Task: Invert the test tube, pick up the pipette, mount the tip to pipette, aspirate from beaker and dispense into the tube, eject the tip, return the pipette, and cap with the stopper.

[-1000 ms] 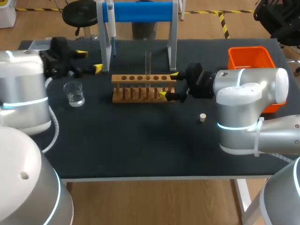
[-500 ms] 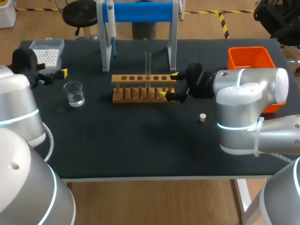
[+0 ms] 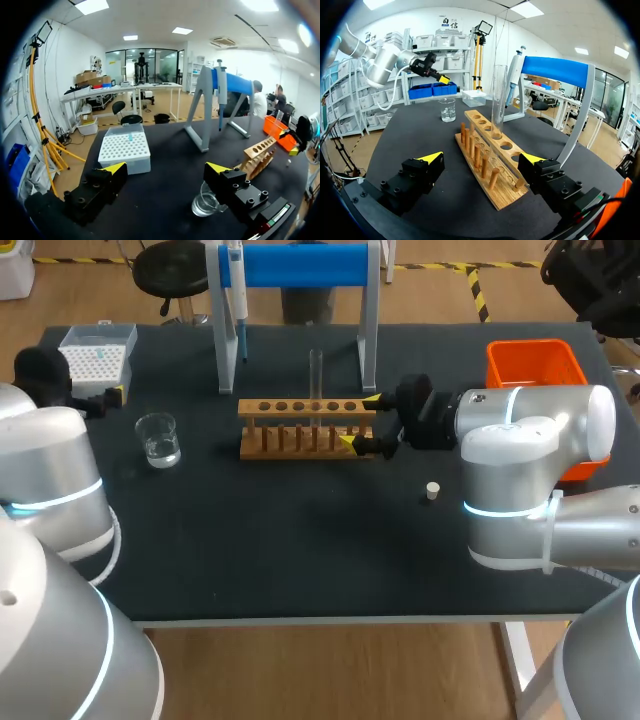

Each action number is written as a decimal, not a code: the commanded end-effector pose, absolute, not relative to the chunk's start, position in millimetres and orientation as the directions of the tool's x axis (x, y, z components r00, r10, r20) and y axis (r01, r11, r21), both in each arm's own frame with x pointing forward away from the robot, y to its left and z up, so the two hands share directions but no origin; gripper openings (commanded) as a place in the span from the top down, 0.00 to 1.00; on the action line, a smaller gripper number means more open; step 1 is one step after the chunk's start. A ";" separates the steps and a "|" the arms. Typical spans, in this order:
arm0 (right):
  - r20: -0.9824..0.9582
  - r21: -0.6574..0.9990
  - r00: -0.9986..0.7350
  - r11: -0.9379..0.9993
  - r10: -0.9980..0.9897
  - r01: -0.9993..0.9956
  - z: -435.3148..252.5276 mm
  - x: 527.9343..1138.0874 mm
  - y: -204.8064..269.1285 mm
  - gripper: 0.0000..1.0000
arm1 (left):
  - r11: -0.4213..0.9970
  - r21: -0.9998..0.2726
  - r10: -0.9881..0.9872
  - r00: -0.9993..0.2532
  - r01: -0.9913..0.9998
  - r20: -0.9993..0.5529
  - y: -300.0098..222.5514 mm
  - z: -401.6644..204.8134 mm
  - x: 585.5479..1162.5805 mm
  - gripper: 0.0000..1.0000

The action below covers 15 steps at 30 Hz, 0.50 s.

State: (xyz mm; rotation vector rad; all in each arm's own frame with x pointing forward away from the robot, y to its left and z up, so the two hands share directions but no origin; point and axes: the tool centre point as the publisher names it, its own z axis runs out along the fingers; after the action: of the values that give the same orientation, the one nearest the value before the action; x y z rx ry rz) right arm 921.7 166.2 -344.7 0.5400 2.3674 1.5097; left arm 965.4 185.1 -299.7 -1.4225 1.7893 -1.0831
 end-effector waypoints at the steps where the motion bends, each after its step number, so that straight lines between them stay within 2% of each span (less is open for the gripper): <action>1: -0.036 0.910 -0.890 0.384 0.454 0.159 -345.4 921.7 166.7 0.00 | 0.095 -0.865 -0.978 -0.206 -0.493 0.011 185.6 -305.3 983.9 0.00; 15: -0.036 0.910 -0.890 0.384 0.454 0.159 -345.4 921.7 166.7 0.00 | 0.111 -0.837 -0.975 -0.224 -0.537 0.015 204.0 -316.1 1018.1 0.00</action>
State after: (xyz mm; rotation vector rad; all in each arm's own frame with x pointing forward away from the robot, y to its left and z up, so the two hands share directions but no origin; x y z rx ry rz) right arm 921.7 166.3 -344.7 0.5399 2.3674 1.5098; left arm 1006.8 200.8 -316.4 -1.4565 1.8048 -1.0140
